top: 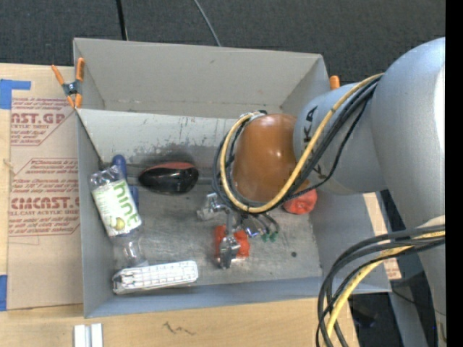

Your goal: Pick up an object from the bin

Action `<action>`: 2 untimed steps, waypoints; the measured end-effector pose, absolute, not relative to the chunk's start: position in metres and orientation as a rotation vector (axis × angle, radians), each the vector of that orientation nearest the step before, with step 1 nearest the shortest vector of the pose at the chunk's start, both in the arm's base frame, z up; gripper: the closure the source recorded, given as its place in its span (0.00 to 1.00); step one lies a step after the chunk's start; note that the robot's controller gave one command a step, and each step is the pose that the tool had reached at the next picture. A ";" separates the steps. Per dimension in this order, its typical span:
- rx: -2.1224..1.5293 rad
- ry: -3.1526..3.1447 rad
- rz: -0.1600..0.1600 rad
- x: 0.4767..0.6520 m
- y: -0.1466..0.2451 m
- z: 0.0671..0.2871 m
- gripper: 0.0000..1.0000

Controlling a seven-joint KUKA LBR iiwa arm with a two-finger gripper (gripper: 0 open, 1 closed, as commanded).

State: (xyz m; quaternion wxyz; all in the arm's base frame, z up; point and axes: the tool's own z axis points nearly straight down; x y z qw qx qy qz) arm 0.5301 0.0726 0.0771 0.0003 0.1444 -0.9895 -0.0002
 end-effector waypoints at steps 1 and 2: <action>0.507 -3.102 -0.003 0.511 0.057 0.074 0.00; 0.477 -3.111 -0.006 0.494 0.030 0.073 1.00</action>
Offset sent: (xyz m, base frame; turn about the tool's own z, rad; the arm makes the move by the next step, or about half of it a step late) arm -0.0378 -0.0454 -0.0071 -0.0133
